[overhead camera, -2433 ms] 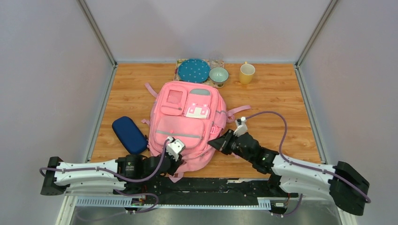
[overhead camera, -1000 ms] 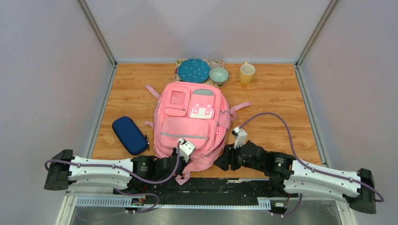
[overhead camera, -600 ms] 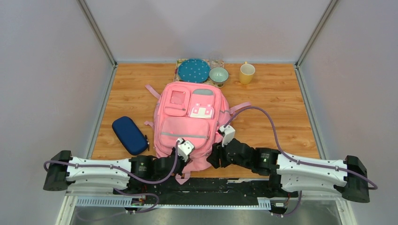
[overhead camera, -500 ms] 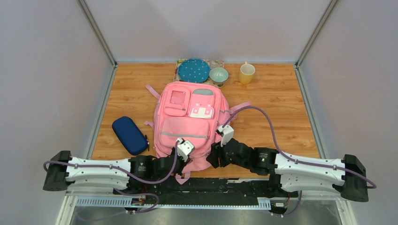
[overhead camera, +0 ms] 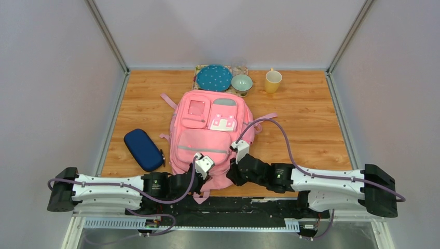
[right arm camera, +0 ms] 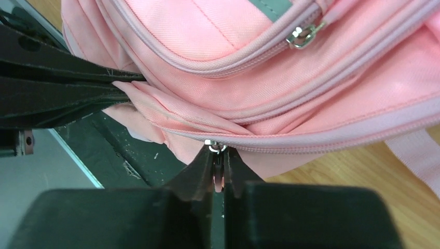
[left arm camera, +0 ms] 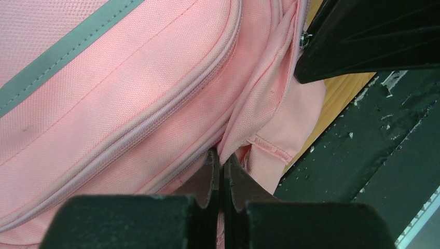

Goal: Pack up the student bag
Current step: Unzip the student bag at the center of the board.

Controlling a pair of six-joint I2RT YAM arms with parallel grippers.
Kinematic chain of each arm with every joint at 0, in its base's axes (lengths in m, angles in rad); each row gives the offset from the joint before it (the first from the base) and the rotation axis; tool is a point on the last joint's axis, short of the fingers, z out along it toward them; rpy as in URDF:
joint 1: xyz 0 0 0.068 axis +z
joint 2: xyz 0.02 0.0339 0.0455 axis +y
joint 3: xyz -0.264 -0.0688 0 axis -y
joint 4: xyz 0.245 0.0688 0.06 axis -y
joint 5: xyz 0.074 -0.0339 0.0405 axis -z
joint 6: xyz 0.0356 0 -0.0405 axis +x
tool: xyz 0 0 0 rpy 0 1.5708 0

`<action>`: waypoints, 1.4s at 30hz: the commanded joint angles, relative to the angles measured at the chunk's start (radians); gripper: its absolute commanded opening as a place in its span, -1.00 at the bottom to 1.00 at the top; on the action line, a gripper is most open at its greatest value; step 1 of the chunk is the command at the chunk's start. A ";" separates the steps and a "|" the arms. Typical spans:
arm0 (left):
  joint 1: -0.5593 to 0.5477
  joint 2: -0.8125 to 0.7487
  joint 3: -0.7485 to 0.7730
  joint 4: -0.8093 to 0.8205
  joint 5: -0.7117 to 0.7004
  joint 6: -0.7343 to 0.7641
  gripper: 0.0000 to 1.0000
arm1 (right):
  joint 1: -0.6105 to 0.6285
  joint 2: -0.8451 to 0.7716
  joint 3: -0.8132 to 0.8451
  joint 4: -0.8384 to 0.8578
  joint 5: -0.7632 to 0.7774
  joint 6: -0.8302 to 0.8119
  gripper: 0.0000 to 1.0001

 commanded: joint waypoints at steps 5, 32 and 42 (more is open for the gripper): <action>0.009 -0.039 0.010 0.071 -0.062 -0.013 -1.00 | -0.003 -0.030 0.018 0.038 0.018 -0.021 -1.00; 0.009 -0.254 -0.027 -0.190 -0.033 -0.050 -1.00 | -0.508 -0.117 -0.004 -0.159 0.064 0.004 -1.00; 0.009 -0.038 -0.004 0.006 0.081 0.019 -1.00 | -0.508 -0.416 -0.154 -0.393 0.159 0.204 -1.00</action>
